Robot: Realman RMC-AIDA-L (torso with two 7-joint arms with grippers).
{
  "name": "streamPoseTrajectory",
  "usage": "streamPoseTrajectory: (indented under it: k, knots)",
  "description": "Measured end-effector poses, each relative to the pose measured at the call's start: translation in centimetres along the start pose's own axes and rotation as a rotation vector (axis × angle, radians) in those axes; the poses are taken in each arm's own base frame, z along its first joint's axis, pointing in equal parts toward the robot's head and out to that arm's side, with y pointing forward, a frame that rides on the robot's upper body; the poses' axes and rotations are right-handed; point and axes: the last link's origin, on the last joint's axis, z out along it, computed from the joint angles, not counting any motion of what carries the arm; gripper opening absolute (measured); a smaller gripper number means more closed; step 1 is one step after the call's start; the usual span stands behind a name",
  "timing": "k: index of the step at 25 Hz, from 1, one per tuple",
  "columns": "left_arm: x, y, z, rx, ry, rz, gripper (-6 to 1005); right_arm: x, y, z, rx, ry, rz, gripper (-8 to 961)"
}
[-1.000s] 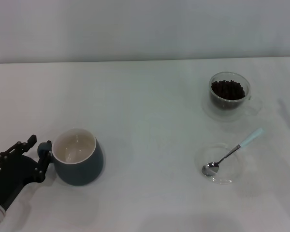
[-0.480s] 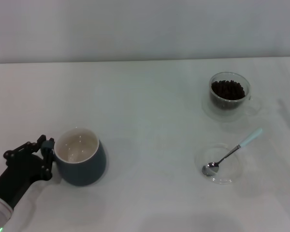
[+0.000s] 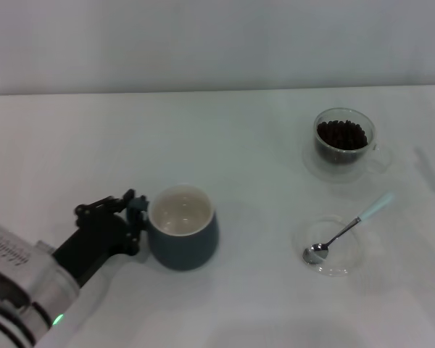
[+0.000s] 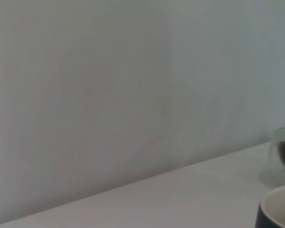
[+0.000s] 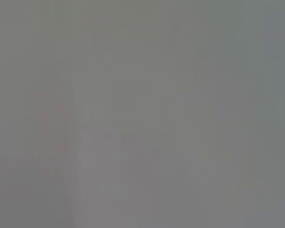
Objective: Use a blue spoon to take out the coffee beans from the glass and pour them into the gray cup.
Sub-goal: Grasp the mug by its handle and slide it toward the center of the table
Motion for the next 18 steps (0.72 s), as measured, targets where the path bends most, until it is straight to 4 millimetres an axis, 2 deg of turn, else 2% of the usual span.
streamPoseTrajectory:
  k: [7,18]
  knots:
    - [0.4,1.6,1.5,-0.061,-0.029,0.069,142,-0.1,-0.1,0.0,-0.002,-0.004,-0.006,870]
    - [-0.3,2.7,0.5,-0.083,-0.034,0.062,120,-0.5,-0.4,0.1,-0.010,-0.010,-0.028,870]
